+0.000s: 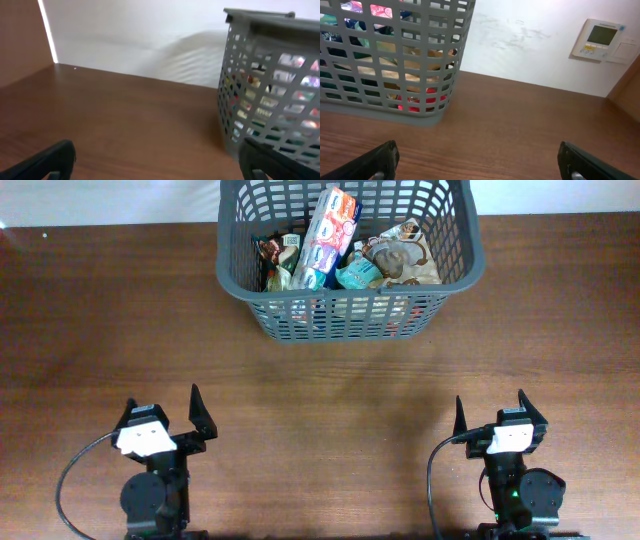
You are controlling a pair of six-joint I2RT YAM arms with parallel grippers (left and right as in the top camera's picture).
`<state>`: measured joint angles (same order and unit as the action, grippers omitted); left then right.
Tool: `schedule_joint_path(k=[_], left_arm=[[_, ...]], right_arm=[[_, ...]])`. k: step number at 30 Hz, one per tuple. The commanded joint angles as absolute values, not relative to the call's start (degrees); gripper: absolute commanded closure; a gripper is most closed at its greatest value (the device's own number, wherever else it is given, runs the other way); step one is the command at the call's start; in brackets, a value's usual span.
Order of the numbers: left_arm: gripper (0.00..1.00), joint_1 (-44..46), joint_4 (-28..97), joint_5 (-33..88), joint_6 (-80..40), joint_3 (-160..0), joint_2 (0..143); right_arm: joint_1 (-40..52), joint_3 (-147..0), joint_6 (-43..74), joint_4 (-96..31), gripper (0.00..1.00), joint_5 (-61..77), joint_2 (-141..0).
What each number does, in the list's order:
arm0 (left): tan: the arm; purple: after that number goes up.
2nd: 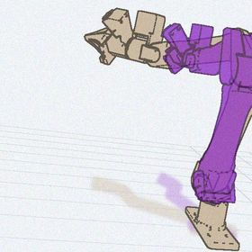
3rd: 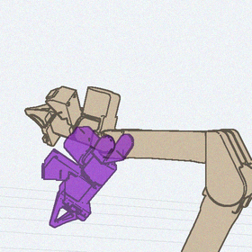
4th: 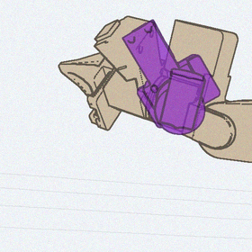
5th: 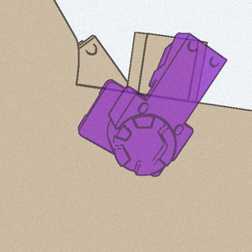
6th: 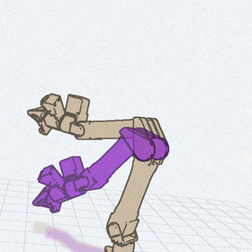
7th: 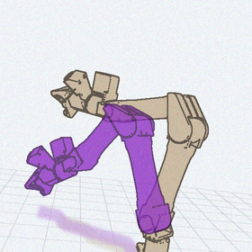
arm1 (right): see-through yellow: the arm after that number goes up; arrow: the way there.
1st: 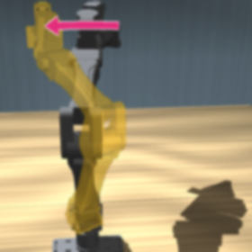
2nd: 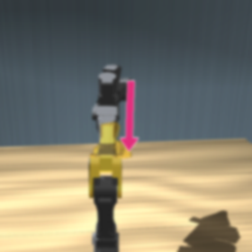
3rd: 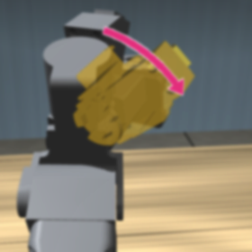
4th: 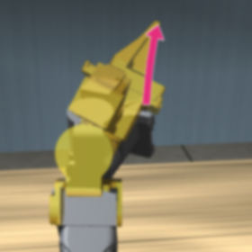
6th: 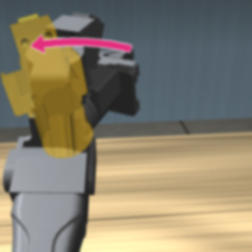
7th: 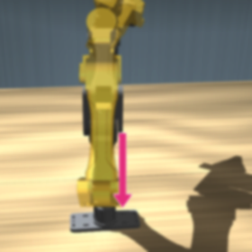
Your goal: Pack container
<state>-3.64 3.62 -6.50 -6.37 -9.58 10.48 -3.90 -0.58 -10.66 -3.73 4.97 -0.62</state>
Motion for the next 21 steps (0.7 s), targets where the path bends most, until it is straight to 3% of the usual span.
schedule_joint_path(k=[1,21], left_arm=[[0.01,-3.5,3.5,-7.3,-5.2,-6.2,7.8],[0.01,-3.5,6.0,-7.2,-9.3,-1.4,3.5]], right_arm=[[-3.3,-0.3,-10.3,-4.1,0.01,4.3,-0.2],[-3.3,-0.3,-10.3,-4.1,0.01,4.3,-0.2]])
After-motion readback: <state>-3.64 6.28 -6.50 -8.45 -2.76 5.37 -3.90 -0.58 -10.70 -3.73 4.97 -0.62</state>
